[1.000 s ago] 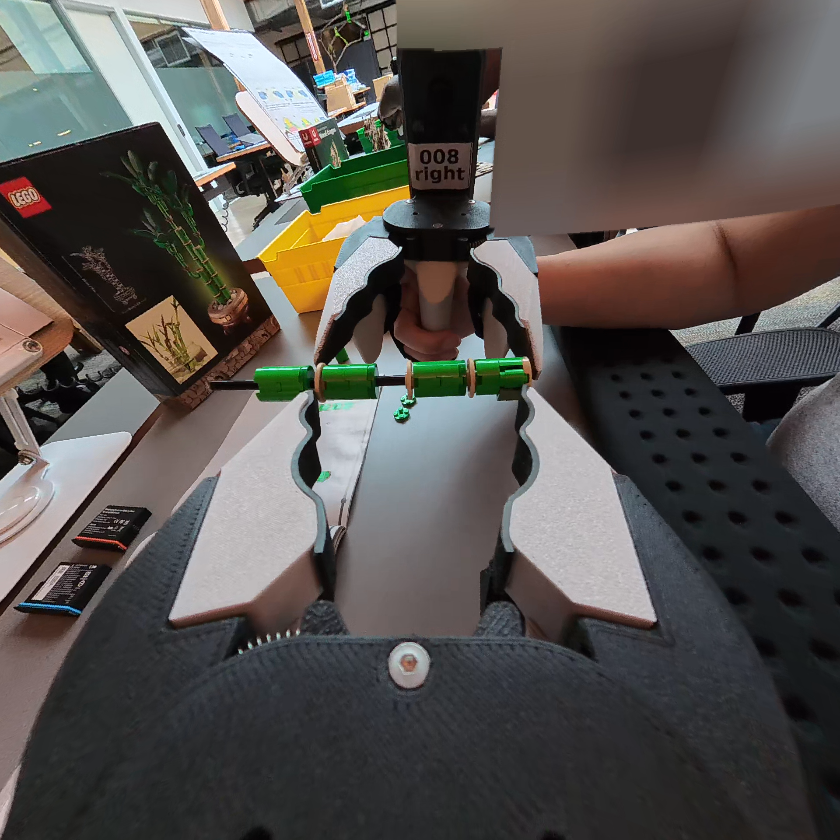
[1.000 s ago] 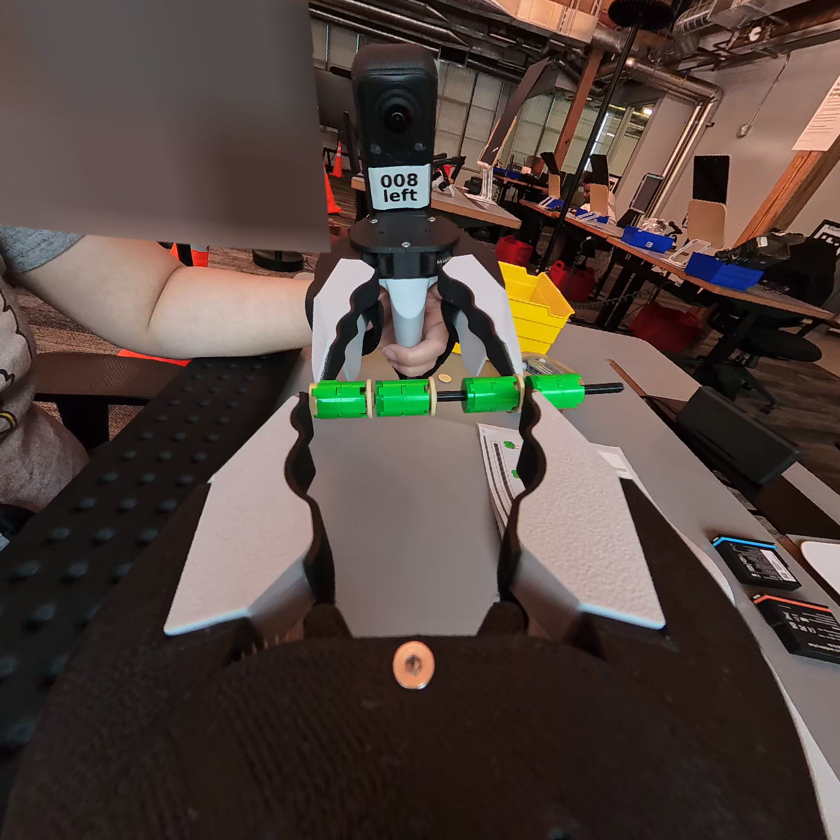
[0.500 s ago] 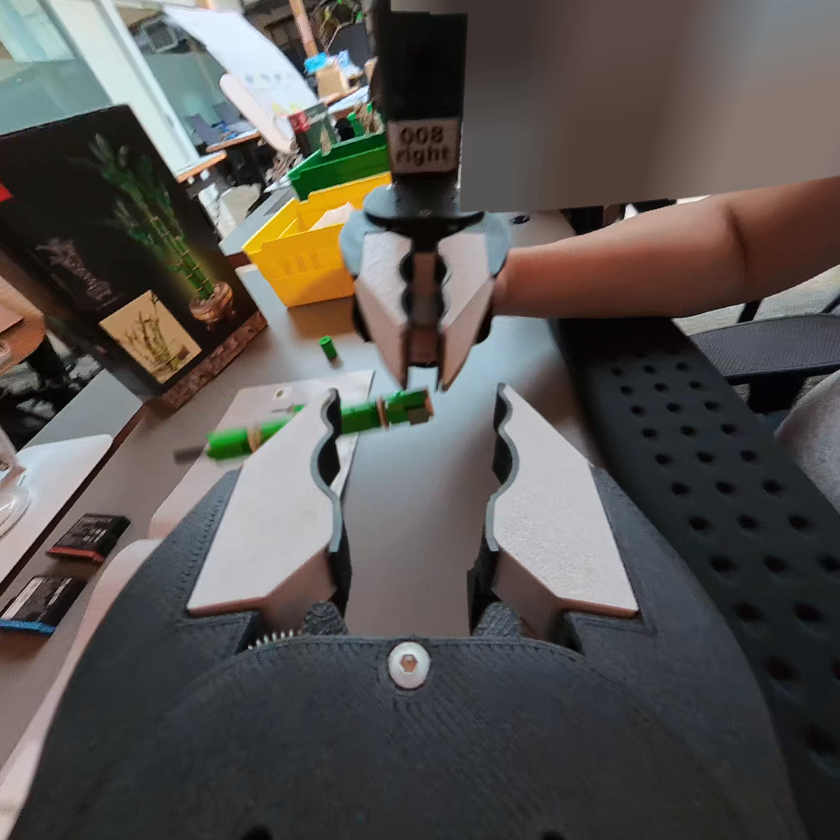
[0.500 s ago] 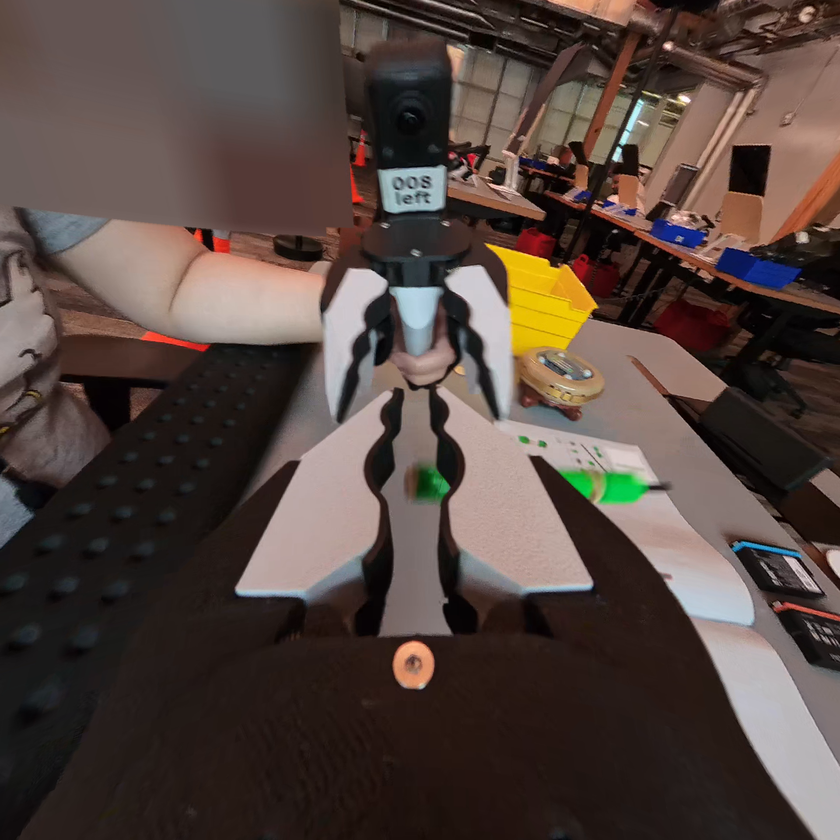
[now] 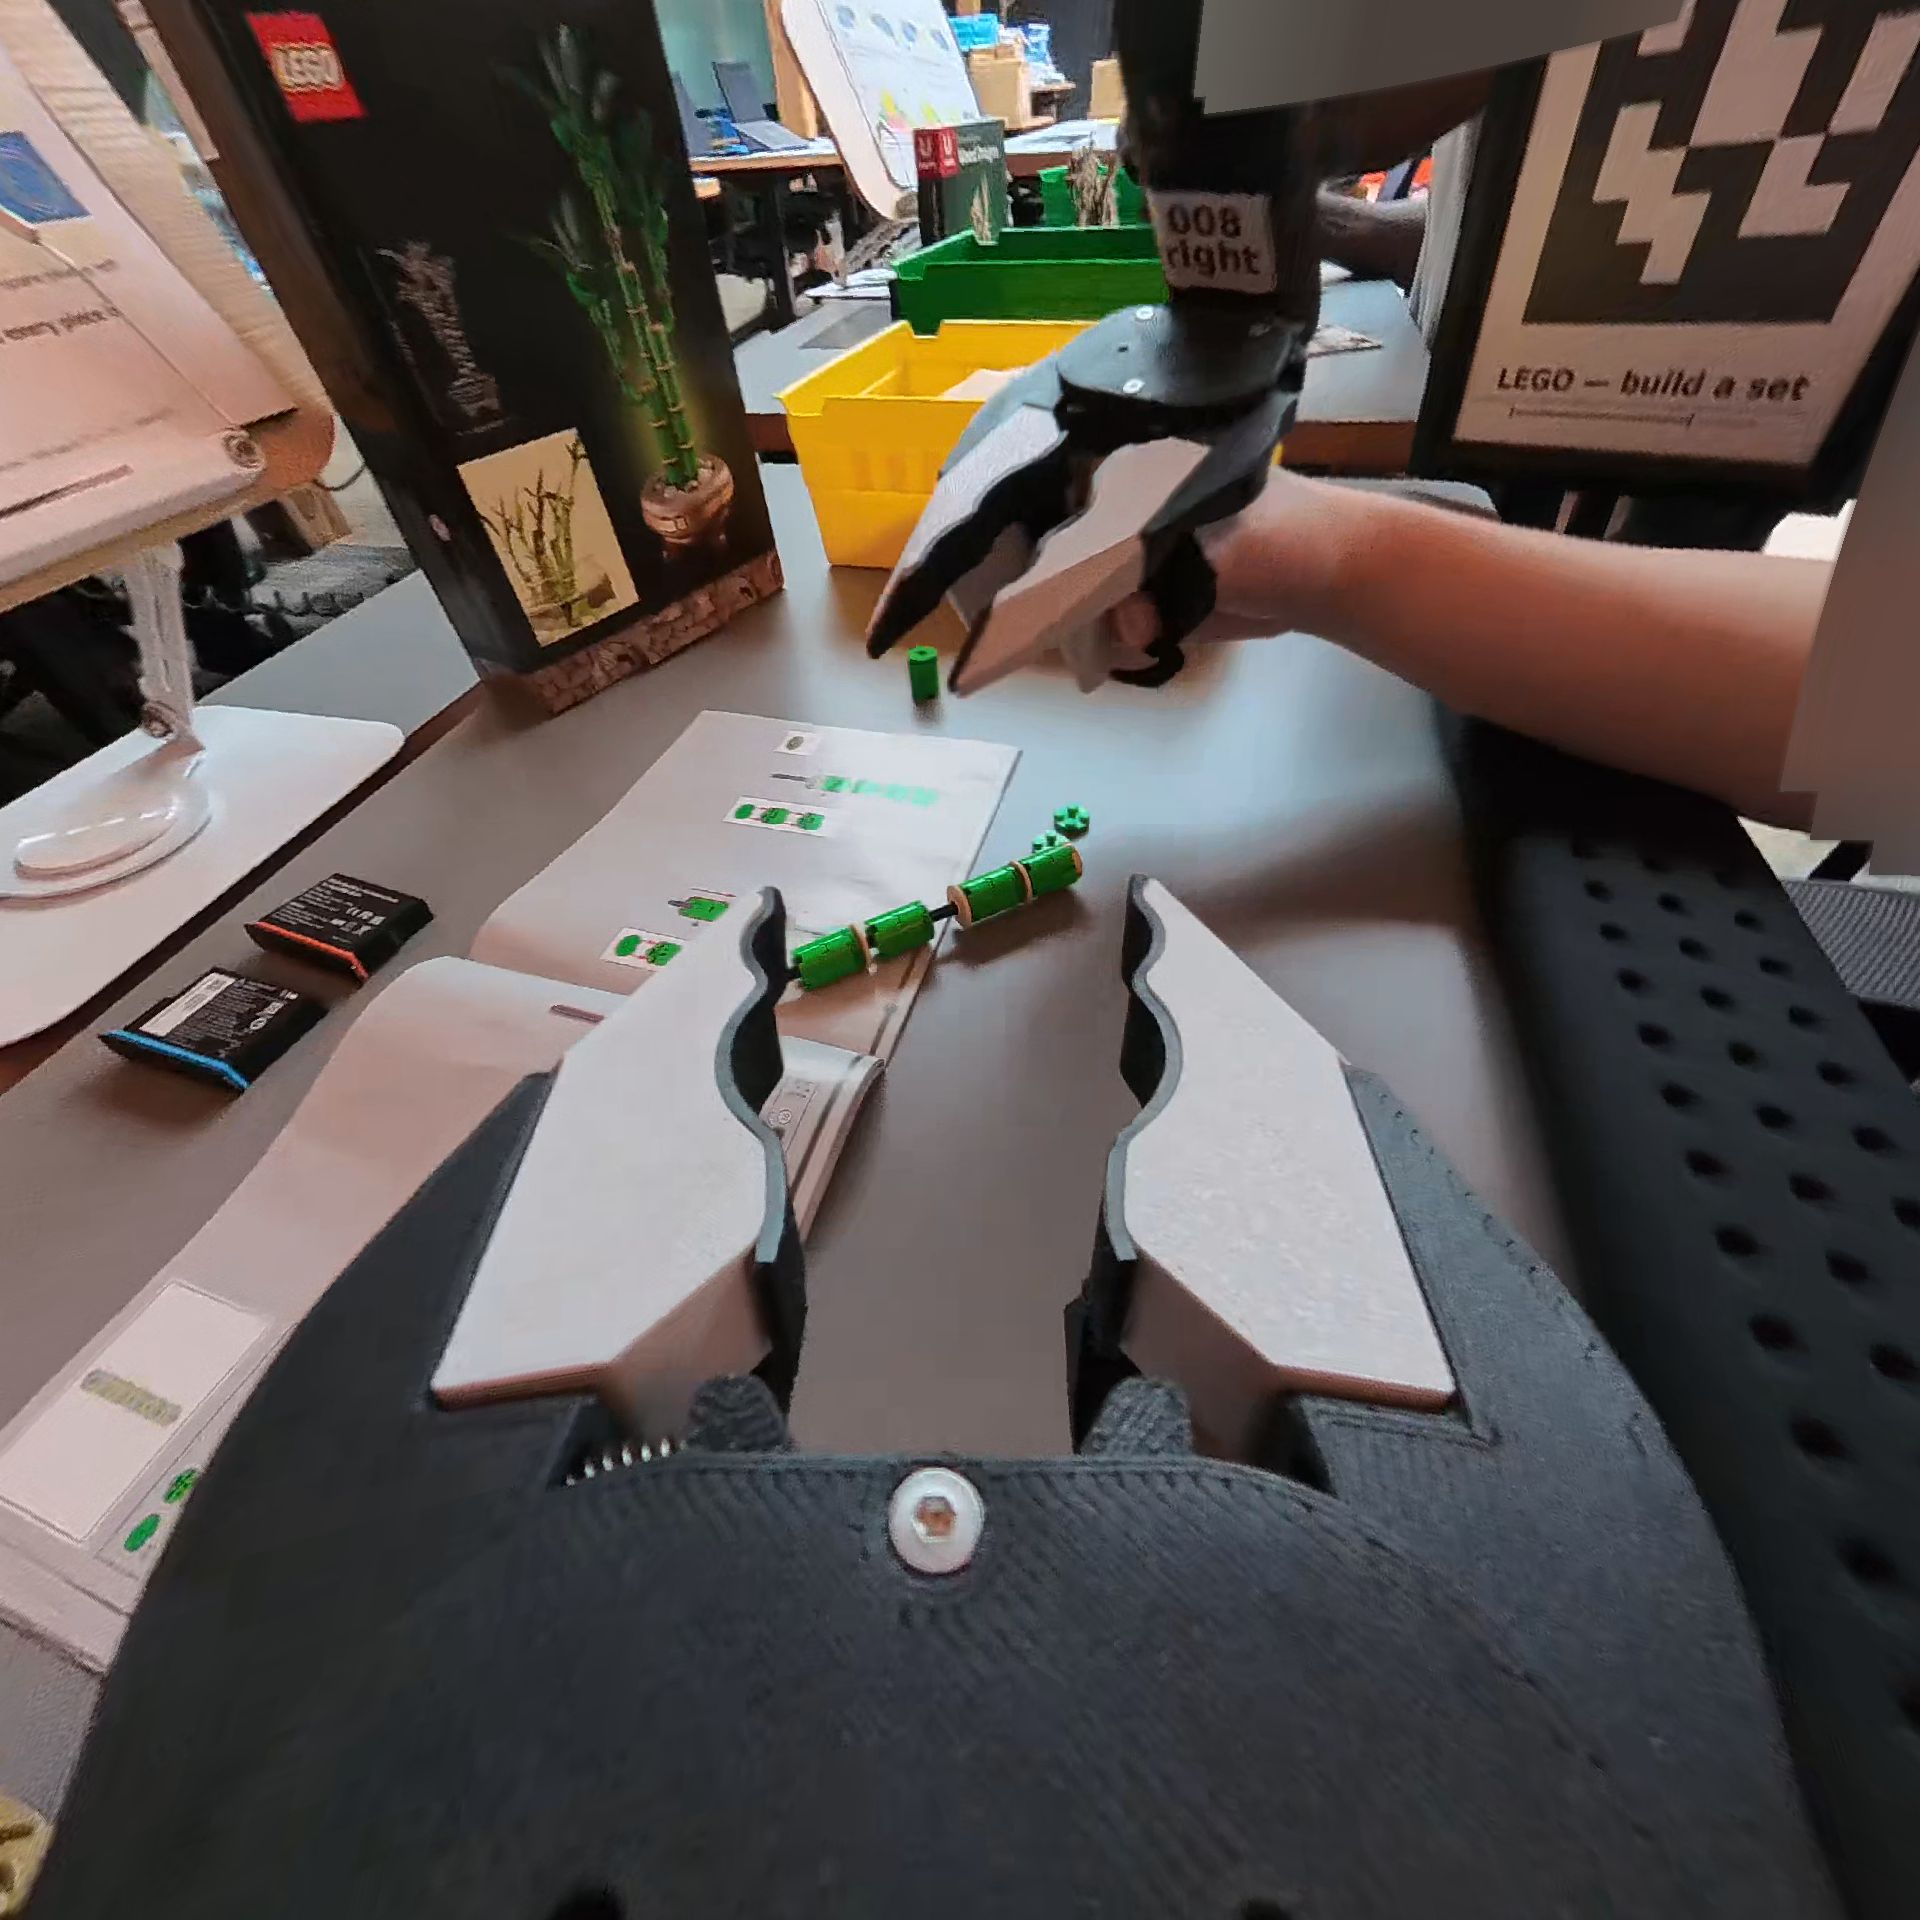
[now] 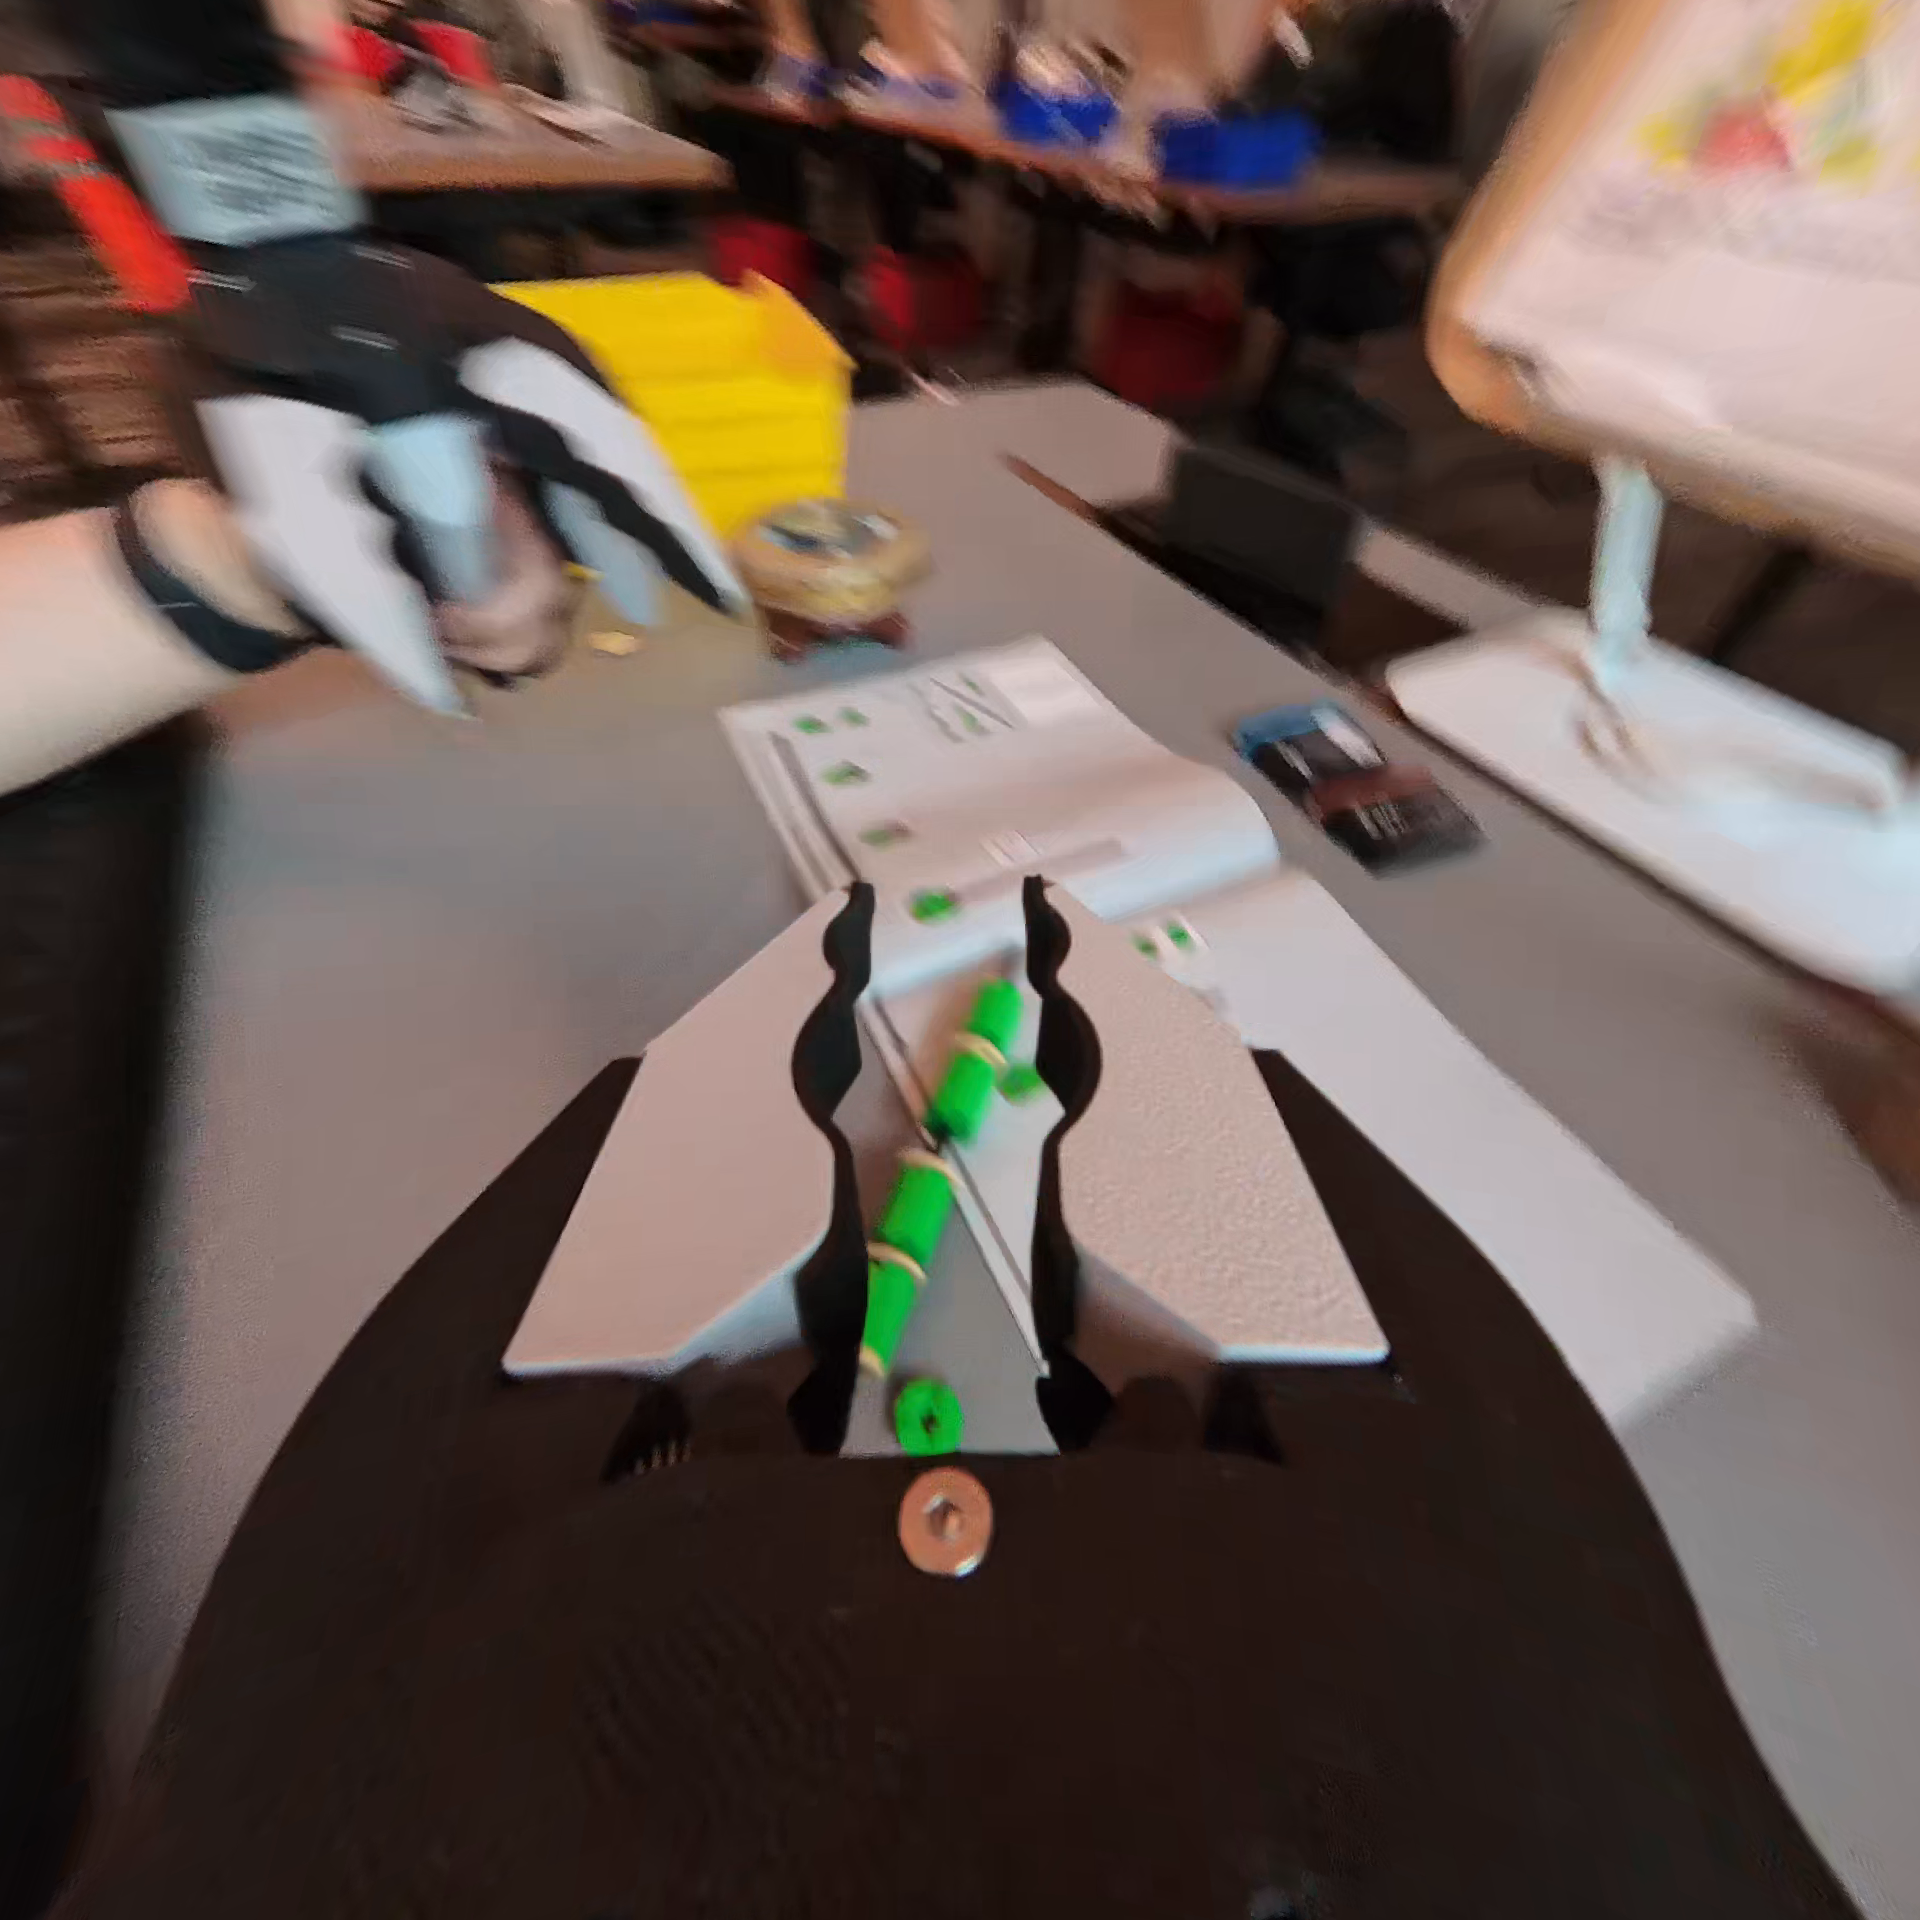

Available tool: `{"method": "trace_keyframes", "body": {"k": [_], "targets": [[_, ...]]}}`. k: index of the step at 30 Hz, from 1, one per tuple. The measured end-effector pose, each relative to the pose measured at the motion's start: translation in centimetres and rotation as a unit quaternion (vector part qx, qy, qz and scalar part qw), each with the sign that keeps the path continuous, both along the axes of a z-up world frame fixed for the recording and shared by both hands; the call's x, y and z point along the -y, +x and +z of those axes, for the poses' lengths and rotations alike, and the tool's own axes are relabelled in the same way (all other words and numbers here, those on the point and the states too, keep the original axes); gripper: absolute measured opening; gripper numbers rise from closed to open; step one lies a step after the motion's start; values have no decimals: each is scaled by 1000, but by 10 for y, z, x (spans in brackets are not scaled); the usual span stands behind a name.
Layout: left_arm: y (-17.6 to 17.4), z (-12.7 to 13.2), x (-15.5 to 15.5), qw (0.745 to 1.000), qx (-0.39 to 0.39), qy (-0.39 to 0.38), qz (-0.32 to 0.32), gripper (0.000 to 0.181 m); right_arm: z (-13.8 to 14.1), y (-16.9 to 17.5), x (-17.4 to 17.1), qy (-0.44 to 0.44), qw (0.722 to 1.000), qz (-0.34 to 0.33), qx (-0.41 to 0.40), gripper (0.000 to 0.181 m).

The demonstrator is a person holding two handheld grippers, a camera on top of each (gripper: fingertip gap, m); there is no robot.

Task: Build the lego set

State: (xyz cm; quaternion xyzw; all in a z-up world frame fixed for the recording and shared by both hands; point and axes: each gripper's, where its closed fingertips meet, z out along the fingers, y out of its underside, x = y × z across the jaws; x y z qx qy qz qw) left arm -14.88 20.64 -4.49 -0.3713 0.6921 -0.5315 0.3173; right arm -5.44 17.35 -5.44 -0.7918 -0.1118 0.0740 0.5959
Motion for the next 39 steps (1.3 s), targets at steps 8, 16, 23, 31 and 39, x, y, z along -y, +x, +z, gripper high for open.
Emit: {"method": "trace_keyframes", "body": {"k": [8,16,23,31,39], "targets": [[11,-27,-12,997,-66,7,43,64,-83,7,-5,-255,959,-63,-104,41],[18,-53,-12,990,-132,-8,56,64,-105,-29,5,-333,939,-31,-83,36],[24,-62,-12,980,-171,-86,57,61,-109,-35,13,-344,938,-18,-43,16],[28,-29,-29,944,-152,-286,58,66,-46,-57,-19,-162,956,54,-239,15],[24,0,-86,936,-51,-288,194,88,-27,-42,-25,-106,922,41,-371,15]]}}
